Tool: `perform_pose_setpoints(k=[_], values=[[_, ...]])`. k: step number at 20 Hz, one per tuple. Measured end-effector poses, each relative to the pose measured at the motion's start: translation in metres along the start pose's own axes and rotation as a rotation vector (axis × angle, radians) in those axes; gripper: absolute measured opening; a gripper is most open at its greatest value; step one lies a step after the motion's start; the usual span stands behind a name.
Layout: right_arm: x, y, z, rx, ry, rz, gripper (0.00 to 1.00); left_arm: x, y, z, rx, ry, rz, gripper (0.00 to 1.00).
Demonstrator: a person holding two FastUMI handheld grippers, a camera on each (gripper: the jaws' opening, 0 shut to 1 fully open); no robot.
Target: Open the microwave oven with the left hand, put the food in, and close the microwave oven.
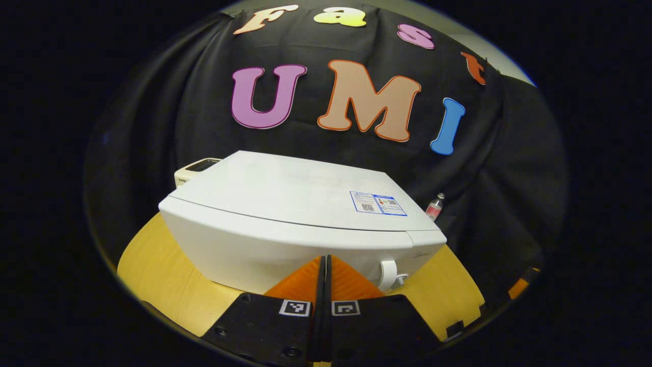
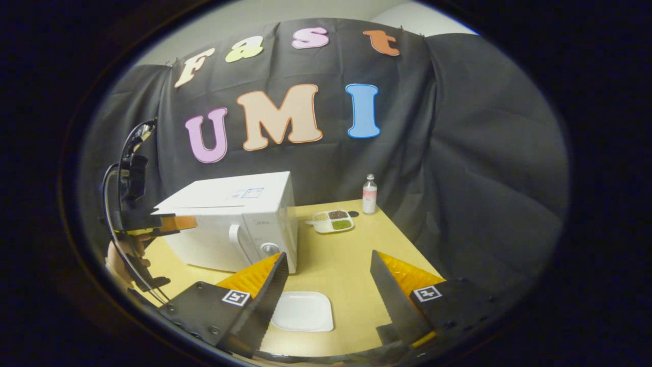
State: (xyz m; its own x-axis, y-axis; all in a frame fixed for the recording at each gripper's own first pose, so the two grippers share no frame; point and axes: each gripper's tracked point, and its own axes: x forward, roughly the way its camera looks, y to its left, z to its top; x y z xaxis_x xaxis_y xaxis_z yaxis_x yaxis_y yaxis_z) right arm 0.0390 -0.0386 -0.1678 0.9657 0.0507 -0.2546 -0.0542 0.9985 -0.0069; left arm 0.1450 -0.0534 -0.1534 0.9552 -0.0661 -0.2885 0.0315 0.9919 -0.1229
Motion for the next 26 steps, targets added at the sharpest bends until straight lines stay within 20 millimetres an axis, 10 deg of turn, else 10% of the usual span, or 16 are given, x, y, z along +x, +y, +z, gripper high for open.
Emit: perform_pose_setpoints(k=[5, 16, 26], values=[[-0.003, -0.003, 0.03, -0.006, -0.038, 0.01, 0.99, -0.03, -0.014, 0.024, 0.066, -0.075, -0.02, 0.11], [-0.014, -0.013, 0.077, -0.011, -0.126, 0.023, 0.92, -0.085, -0.01, 0.035, 0.085, -0.135, -0.008, 0.97], [-0.022, -0.009, 0.095, -0.022, -0.164, 0.047, 0.92, -0.108, -0.012, 0.044, 0.097, -0.166, 0.026, 0.96]])
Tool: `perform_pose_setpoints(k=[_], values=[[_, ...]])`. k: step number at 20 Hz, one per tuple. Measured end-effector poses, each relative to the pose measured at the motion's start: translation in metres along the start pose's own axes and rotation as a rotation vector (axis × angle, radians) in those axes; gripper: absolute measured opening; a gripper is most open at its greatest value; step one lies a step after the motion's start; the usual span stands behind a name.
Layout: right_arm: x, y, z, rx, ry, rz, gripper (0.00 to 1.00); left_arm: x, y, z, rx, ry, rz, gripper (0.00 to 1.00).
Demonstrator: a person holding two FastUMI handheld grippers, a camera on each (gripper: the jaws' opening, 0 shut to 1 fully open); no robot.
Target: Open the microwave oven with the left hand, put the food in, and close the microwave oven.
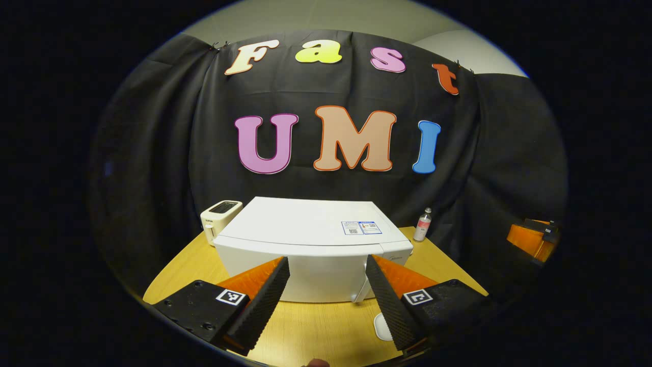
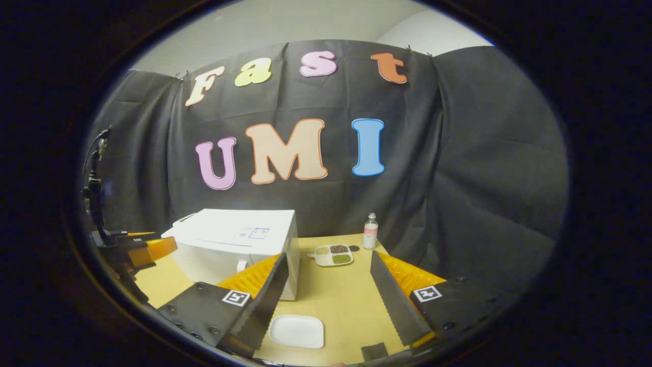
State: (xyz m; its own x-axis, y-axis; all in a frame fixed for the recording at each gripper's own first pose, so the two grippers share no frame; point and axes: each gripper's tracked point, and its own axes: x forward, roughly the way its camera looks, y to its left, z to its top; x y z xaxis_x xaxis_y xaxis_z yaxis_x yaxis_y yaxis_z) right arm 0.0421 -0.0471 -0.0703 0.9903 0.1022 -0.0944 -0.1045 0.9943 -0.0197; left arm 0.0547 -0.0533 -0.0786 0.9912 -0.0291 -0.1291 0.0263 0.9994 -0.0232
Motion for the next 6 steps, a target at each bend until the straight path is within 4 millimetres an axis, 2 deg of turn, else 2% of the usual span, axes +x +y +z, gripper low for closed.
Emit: perform_pose_setpoints(k=[4, 5, 6], values=[[-0.0009, 0.0035, 0.0055, 0.007, -0.018, 0.016, 0.92, -0.0023, -0.0085, -0.0076, -0.021, 0.02, -0.012, 0.97], [-0.0008, 0.0038, 0.0044, 0.006, -0.015, 0.019, 1.0, -0.003, -0.0085, -0.0079, -0.024, 0.021, -0.013, 0.97], [-0.0014, 0.0043, 0.0028, 0.004, -0.011, 0.022, 0.92, -0.0037, -0.0081, -0.0077, -0.022, 0.022, -0.01, 0.97]])
